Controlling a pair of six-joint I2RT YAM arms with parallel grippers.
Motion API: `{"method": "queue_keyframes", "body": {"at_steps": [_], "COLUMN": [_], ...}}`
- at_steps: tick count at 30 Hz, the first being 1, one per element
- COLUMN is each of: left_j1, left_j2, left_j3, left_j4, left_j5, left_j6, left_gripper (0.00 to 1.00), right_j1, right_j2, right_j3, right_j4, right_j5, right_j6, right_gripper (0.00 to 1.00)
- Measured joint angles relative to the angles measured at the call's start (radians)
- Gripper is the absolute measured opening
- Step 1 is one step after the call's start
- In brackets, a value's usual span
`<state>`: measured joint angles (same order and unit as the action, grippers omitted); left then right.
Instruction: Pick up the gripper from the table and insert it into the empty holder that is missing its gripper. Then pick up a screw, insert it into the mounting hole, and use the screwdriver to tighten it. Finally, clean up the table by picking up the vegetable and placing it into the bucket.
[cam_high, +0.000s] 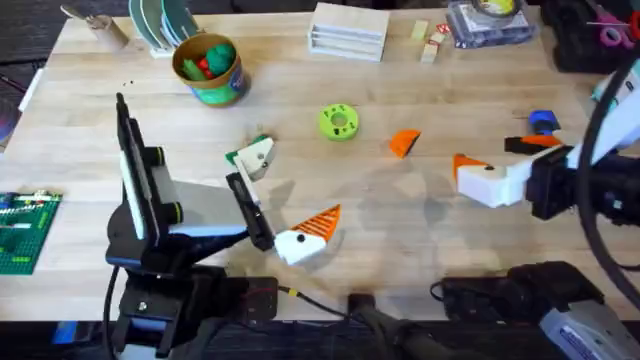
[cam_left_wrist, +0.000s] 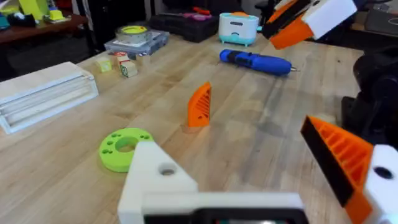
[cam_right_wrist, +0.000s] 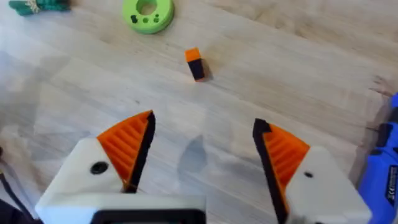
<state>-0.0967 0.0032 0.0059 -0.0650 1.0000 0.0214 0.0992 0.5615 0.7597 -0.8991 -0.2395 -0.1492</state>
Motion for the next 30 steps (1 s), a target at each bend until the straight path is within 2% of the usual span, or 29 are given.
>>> {"method": "queue_keyframes", "body": {"at_steps": [5,12,17,30], "left_j1": [0.0,0.0,0.0,0.0], "left_j2": [0.0,0.0,0.0,0.0], "left_j3": [0.0,0.0,0.0,0.0], "left_j4": [0.0,0.0,0.0,0.0], "left_j5": [0.0,0.0,0.001,0.002], "left_j6": [0.0,0.0,0.0,0.0], "left_gripper": [0.992,0.993,0.993,0.993], "right_j1": [0.061,0.199,0.268,0.28], "right_j2": [0.064,0.192,0.213,0.213], "right_j3": [0.0,0.0,0.0,0.0], "right_j4": [0.002,0.069,0.109,0.119], "right_j5": [0.007,0.007,0.007,0.007], "right_j6": [0.0,0.0,0.0,0.0], "right_gripper": [0.992,0.992,0.99,0.992]}}
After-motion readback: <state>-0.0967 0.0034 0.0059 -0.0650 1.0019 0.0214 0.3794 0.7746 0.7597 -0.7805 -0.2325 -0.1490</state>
